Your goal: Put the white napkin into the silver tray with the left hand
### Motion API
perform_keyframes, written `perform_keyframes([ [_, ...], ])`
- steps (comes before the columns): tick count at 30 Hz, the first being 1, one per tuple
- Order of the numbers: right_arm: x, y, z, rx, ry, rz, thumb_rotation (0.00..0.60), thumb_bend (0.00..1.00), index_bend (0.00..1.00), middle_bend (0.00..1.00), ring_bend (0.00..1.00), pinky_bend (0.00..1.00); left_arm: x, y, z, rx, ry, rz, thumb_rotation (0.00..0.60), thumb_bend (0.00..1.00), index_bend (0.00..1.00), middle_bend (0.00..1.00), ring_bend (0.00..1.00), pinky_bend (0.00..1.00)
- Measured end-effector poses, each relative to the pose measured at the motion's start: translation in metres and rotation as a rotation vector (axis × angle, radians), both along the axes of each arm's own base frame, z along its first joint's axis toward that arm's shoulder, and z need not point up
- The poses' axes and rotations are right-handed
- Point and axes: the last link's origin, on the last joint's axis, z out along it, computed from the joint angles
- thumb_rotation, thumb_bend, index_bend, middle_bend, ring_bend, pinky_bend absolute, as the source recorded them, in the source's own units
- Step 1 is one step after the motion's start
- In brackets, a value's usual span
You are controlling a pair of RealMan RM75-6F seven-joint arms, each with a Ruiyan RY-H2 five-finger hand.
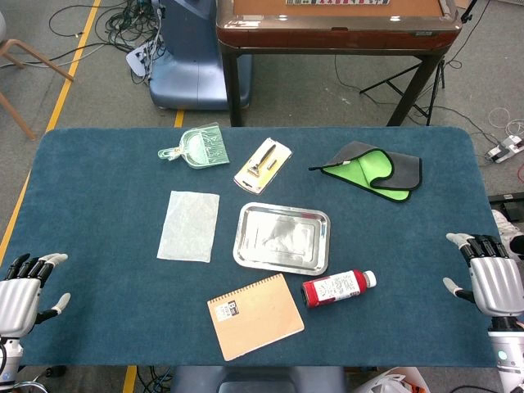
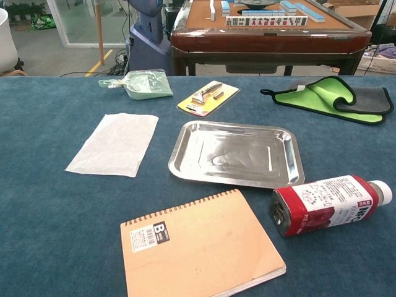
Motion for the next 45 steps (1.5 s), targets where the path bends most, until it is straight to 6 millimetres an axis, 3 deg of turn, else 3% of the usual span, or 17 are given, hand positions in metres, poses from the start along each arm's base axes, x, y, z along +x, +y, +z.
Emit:
perform_keyframes([
  [10, 0.0, 0.0, 0.008, -0.019, 0.011, 0.002, 0.6, 0.08, 0.24, 0.26, 0.19, 0.19, 0.006, 0.009, -0.006, -0.039, -0.009, -0.043, 0.6, 0.23, 0.26, 0.25, 0.21, 0.1],
  [22, 0.005, -0.006, 0.03, -0.092, 0.05, 0.017, 0.6, 0.08, 0.24, 0.26, 0.19, 0.19, 0.022, 0.043, -0.023, -0.14, -0.056, -0.152, 0.6, 0.23, 0.29, 0.25, 0.22, 0.1],
  [33, 0.009, -0.008, 0.032, -0.079, 0.057, 0.024, 0.6, 0.08, 0.24, 0.26, 0.19, 0.19, 0.036, 0.091, -0.06, -0.286, -0.04, -0.248, 0.6, 0.23, 0.32, 0.25, 0.22, 0.1],
  [45, 0.008, -0.004, 0.032, -0.076, 0.05, 0.012, 0.6, 0.08, 0.24, 0.26, 0.19, 0.19, 0.042, 0.125, -0.099, -0.324, 0.02, -0.302, 0.6, 0.23, 0.26, 0.25, 0.21, 0.1],
])
